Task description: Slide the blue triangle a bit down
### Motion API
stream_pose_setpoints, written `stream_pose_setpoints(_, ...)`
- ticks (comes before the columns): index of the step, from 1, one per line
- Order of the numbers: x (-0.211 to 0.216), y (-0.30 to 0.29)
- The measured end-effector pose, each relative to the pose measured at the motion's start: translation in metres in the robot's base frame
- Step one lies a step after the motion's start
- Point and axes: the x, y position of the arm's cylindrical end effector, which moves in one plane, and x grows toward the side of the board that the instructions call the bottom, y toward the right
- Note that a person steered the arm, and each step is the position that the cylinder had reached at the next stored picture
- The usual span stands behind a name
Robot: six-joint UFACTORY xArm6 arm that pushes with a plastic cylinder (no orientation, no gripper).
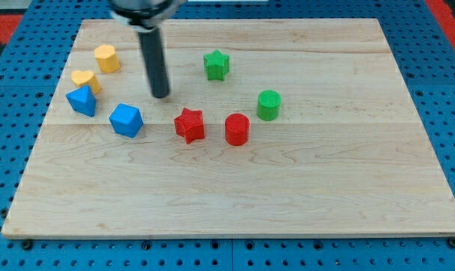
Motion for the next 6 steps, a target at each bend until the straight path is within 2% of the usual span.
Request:
stream_pose_setpoints(2, -0.027, -0.068)
stream_pose_setpoints(3, 0.008, -0.083)
stream_pose_setpoints(4, 0.031, -0.083)
stream_pose_setpoints(5, 0.025, -0.083)
stream_pose_setpoints(6, -0.011, -0.055)
